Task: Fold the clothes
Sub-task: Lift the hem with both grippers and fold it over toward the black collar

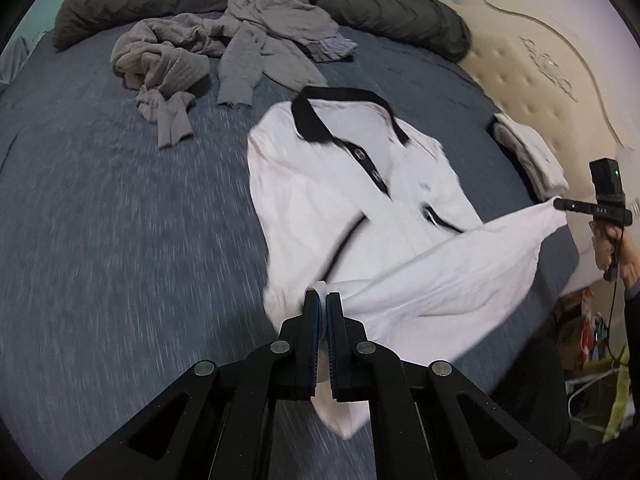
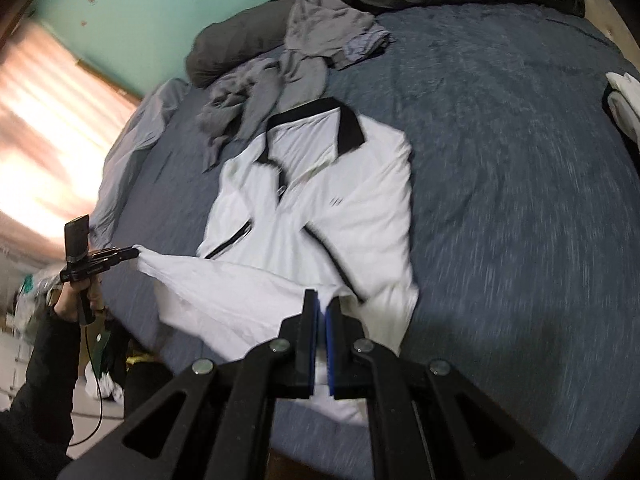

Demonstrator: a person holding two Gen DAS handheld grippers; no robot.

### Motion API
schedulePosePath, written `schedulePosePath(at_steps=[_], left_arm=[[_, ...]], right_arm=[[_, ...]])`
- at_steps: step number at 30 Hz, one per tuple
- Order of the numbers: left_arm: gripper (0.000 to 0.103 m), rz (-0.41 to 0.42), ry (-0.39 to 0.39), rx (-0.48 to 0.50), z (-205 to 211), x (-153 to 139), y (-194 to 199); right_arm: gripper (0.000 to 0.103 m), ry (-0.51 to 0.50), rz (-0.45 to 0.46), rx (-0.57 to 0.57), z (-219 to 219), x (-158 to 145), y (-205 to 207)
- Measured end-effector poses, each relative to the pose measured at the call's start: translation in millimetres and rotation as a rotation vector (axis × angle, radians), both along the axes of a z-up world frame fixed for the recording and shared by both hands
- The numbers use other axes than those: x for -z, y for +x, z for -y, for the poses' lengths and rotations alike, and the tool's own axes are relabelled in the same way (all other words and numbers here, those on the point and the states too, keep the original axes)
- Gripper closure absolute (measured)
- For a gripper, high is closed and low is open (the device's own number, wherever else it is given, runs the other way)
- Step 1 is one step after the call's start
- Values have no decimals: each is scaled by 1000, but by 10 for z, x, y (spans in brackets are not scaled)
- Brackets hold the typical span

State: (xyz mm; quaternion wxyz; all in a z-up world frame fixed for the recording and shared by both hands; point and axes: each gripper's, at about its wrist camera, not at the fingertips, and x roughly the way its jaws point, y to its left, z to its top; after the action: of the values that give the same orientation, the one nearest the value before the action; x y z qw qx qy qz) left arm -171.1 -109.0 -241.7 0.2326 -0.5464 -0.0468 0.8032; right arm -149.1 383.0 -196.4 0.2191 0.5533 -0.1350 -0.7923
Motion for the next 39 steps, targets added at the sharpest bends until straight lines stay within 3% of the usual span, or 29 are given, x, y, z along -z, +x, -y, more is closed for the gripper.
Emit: schedulePosePath(at_steps=[9, 17, 22, 23, 25, 26, 27, 30, 32, 36, 39], left_arm=[[99, 57, 14, -55, 2, 529, -1336], [98, 71, 45, -132, 80, 1026, -1918], [93, 54, 48, -178, 97, 1141, -1911], [84, 28, 37, -189, 116, 1086, -1863], [70, -22, 26, -203, 152, 952, -1750], [69, -47, 24, -208, 169, 876, -1686], [69, -71, 19, -212, 184, 803, -1623], [68, -137, -25, -180, 90, 633, -1396], [68, -171, -45, -144, -36, 576, -1238], [68, -138, -85, -51, -336, 809, -1041], [68, -87, -109, -12, -443, 1049, -1011]], right_arm=[[100, 66, 50, 61, -66, 517, -1352], [100, 103, 82, 133, -127, 1062, -2016], [97, 165, 40, 145, -59, 1201, -2071], [94, 178, 28, 148, -46, 1217, -2073], [82, 195, -31, 170, -70, 1136, -2016], [62, 201, -60, 186, -96, 1081, -1980], [52, 204, -82, 207, -136, 1030, -1946], [52, 150, -110, 235, -220, 920, -1815], [52, 137, -128, 187, -126, 909, -1682], [52, 143, -122, 34, 238, 1048, -1432], [52, 215, -97, -79, 497, 1245, -1327]])
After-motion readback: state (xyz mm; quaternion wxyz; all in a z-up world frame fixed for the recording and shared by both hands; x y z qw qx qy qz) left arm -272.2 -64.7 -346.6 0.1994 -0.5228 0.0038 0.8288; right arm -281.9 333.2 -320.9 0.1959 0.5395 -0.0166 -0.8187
